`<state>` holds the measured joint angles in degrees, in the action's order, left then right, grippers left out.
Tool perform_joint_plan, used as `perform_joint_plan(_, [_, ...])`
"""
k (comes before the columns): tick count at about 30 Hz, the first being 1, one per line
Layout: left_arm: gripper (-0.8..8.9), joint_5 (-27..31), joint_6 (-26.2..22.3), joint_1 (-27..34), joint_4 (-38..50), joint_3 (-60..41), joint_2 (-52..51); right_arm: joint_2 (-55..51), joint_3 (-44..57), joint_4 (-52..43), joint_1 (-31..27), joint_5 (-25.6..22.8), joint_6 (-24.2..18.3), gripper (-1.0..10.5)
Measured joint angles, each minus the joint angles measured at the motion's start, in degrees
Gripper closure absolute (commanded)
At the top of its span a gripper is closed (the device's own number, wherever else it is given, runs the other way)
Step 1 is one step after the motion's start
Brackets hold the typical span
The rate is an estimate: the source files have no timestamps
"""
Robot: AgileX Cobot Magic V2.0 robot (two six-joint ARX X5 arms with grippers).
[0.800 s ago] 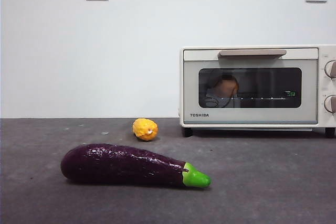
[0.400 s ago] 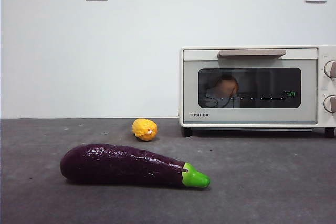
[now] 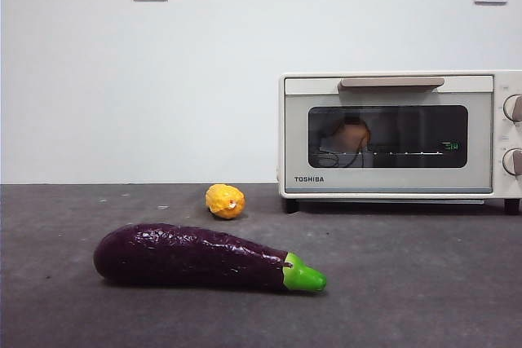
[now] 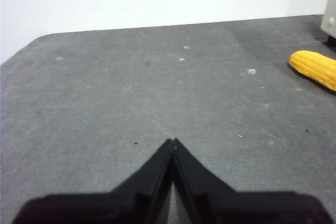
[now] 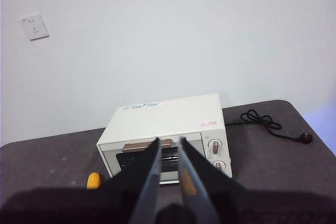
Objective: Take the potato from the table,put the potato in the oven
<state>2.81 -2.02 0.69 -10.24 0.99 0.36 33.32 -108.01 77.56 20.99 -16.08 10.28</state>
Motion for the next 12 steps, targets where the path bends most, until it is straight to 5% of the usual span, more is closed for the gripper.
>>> perform_joint_plan(12, [8.17,-2.45,0.15,0.02,0.28,0.00,0.81,0.00,0.00,0.00,0.00,0.00,0.00,8.8])
